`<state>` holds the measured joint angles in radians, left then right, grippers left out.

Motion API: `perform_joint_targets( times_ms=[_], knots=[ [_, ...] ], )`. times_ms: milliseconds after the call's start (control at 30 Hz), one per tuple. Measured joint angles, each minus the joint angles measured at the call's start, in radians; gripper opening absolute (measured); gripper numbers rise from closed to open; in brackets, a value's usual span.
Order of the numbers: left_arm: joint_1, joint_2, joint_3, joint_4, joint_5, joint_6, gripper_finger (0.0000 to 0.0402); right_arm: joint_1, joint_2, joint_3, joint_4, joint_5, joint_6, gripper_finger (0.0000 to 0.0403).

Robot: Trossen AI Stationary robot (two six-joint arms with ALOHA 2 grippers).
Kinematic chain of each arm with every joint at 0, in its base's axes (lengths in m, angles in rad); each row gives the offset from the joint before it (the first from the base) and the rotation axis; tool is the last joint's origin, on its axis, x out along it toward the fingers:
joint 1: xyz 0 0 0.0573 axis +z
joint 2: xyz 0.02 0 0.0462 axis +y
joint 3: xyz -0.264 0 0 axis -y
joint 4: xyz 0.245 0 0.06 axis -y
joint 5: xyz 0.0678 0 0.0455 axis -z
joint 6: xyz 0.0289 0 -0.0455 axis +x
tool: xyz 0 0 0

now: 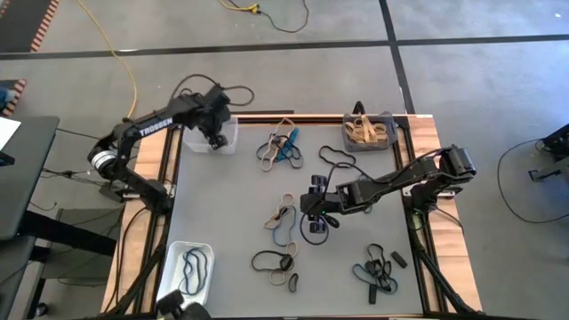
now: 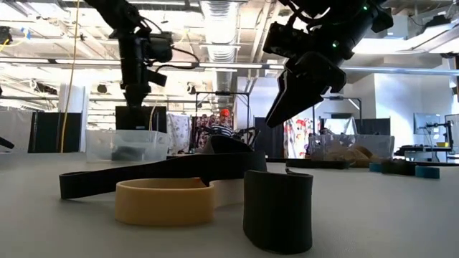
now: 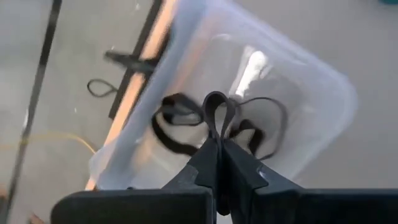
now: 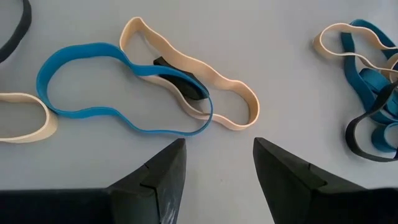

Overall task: Sort rubber bands into baskets
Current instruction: Put the black rubber band into the transparent bin

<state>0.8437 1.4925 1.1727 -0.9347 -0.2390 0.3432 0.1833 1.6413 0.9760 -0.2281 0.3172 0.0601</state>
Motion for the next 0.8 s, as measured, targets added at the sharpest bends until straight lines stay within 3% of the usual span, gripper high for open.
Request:
perform_joint_targets(
  times_ms=[200, 633, 800],
  knots=[
    [0.076, 0.0, 0.0, -0.004, 0.05, -0.016, 0.003, 0.0, 0.0, 0.0, -0.006, -0.001, 0.011, 0.0217],
    [0.077, 0.0, 0.0, 0.012, 0.005, -0.062, 0.0114, 0.006, 0.0, 0.0, -0.024, -0.001, 0.022, 0.0217],
    [0.076, 0.0, 0.0, 0.01, 0.065, -0.1, 0.0128, 0.006, 0.0, 0.0, -0.025, -0.002, 0.029, 0.0217]
  ],
)
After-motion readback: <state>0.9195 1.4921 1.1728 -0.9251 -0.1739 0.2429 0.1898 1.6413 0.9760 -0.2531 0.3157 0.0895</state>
